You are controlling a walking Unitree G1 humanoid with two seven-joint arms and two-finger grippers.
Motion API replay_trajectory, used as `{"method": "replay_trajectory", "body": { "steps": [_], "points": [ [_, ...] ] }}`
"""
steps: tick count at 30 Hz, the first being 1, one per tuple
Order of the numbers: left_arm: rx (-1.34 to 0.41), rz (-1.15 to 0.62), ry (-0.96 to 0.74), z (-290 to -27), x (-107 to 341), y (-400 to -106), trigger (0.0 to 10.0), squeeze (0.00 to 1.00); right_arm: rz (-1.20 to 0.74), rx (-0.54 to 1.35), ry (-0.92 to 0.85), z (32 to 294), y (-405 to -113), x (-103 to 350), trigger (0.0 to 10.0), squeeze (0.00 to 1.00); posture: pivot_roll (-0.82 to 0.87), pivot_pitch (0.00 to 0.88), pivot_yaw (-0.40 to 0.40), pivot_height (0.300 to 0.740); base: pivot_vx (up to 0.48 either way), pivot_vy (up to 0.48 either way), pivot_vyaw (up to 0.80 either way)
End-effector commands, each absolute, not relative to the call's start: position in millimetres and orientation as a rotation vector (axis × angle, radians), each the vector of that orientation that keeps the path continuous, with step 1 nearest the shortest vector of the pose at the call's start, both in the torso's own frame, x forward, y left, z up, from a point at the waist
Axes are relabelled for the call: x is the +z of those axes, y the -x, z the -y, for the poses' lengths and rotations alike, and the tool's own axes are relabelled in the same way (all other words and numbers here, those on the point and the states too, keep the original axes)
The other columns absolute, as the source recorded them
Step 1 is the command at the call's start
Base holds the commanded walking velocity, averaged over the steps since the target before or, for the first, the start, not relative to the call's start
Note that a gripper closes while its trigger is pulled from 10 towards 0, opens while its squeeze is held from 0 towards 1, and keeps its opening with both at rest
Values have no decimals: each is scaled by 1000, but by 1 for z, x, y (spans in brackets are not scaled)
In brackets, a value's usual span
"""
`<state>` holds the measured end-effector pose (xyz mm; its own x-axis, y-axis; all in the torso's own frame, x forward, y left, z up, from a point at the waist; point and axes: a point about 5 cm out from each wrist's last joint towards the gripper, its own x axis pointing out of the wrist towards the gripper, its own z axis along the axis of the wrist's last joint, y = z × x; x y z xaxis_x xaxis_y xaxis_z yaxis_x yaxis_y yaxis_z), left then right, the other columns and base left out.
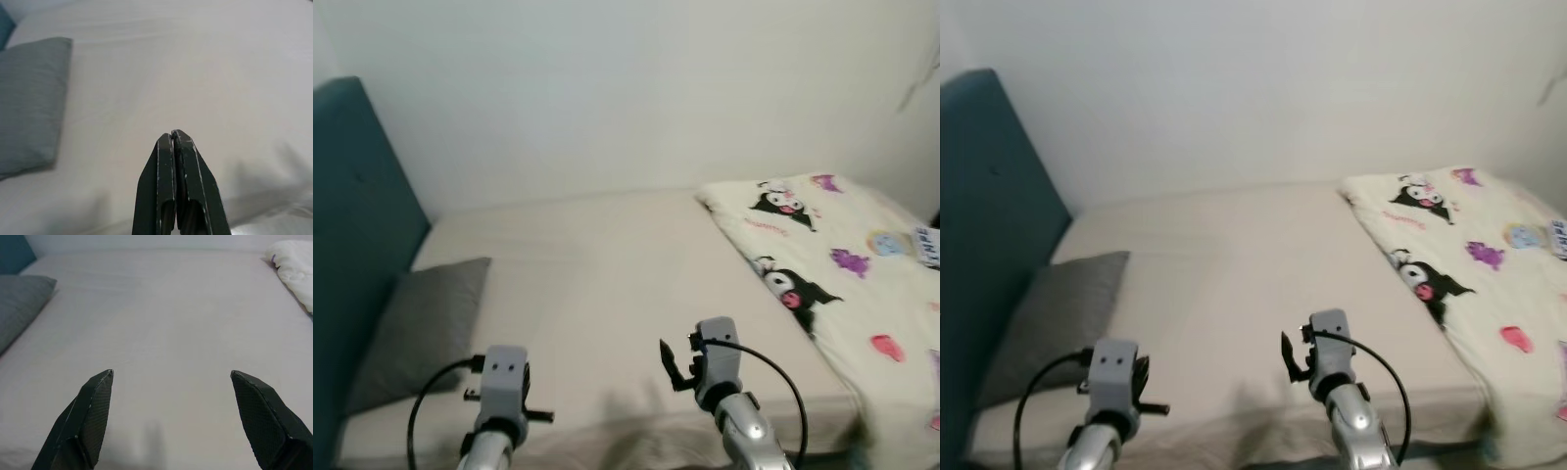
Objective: Clean up the room
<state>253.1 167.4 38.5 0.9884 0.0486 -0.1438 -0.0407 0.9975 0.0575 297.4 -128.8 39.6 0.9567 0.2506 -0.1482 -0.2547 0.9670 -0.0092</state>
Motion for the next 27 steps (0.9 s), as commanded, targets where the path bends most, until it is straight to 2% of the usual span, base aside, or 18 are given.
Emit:
{"method": "replay_trajectory", "body": {
  "steps": [1,27],
  "points": [
    [43,-161,-64,-168,36,-251,10000,0,-174,253,25,130,-294,34,10000,0,27,107,-7,740,0,-416,0],
    [37,-163,-77,-171,38,-252,10000,0,-195,255,1,129,-295,33,10000,0,40,130,3,740,0,-420,0]
  ]
}}
